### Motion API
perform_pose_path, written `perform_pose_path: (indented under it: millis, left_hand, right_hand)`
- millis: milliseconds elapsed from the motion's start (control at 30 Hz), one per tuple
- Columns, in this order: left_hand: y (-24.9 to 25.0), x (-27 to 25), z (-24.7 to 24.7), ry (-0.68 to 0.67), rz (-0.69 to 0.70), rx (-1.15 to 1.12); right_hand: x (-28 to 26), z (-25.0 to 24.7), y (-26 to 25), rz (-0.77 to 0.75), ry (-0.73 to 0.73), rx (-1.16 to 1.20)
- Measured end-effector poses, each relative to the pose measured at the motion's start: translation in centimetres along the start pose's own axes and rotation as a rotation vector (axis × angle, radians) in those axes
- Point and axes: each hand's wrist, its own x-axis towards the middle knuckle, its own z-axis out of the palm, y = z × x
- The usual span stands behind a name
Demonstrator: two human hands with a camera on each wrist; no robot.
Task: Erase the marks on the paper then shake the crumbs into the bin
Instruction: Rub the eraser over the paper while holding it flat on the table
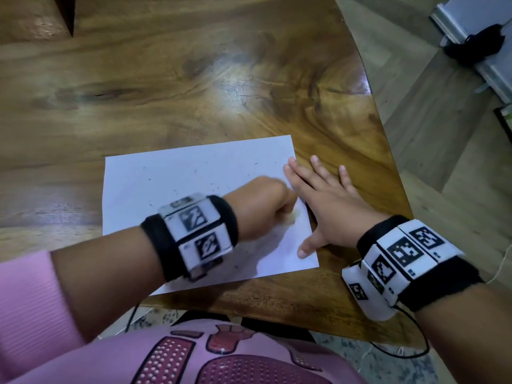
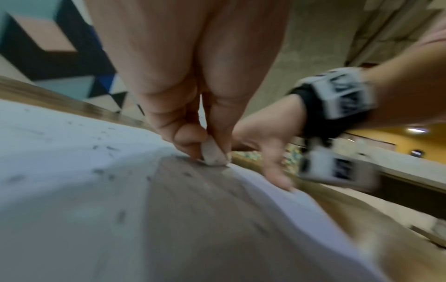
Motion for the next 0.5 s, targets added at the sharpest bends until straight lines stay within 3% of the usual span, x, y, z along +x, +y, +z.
perform_pose_path:
  millis: [133, 367, 500]
  left_hand:
    - [-0.5, -3.5, 1.4, -0.129, 0.06, -0.002]
    - [1.1, 1.1, 0.2, 0.003, 0.024, 0.0]
    - [0.0, -2.5, 1.0, -0.229, 0.08, -0.003]
  right_hand:
    - [-0.1, 0.0, 0.1, -0.012, -0.012, 0.014]
    - [0.0, -0.1, 0.1, -0.012, -0.034, -0.002]
    - [0.0, -0.1, 0.1, -0.012, -0.042, -0.003]
